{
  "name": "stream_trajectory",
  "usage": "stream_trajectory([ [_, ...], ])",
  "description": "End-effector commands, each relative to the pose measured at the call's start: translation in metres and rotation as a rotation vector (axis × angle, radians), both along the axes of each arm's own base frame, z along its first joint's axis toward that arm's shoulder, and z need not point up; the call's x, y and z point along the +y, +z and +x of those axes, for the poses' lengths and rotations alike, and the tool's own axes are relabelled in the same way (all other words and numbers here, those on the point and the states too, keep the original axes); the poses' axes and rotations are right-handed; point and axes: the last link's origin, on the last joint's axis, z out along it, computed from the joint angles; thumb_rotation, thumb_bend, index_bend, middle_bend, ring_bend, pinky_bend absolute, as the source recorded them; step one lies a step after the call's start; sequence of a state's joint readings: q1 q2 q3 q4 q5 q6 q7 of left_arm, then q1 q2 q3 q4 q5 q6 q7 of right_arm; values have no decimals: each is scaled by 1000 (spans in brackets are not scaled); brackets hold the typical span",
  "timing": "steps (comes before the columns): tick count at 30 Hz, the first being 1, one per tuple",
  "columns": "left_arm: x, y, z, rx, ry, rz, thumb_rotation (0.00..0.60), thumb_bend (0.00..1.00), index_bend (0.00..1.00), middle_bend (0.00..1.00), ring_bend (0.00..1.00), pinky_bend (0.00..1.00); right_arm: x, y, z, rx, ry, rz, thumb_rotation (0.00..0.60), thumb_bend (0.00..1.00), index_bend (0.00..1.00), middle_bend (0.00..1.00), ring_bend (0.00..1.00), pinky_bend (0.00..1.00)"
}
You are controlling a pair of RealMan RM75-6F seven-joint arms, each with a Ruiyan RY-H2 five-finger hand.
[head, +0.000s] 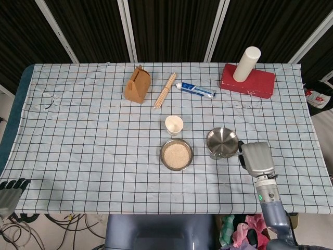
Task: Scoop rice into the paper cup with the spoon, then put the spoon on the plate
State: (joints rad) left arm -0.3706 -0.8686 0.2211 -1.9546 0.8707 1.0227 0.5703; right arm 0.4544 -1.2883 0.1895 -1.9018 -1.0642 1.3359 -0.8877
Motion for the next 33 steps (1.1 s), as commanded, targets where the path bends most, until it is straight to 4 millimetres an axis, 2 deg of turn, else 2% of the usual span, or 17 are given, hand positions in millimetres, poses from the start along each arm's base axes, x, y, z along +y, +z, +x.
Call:
stream_trajectory([
  [1,0,0,0,-1,0,0,600,81,0,0,0,0,-11,-8,33,64,69,-3,600,407,601,1000,1000,1000],
  [5,0,1,0,-5,-1,-1,600,81,0,0,0,0,-19,-22,50,94,91,-10,600,406,608,1000,1000,1000],
  [18,2,0,1,-12,-7,-7,600,81,0,0,0,0,-39,-53,64,337,171,-124,600,407,609,1000,1000,1000],
  [23,2,0,2,-15,-8,-10,600,81,0,0,0,0,-41,-66,69,448,234,-151,600,407,611,1000,1000,1000],
  [33,2,1,2,-23,-9,-11,600,81,0,0,0,0,-34,-96,72,559,332,-131,600,407,617,1000,1000,1000],
])
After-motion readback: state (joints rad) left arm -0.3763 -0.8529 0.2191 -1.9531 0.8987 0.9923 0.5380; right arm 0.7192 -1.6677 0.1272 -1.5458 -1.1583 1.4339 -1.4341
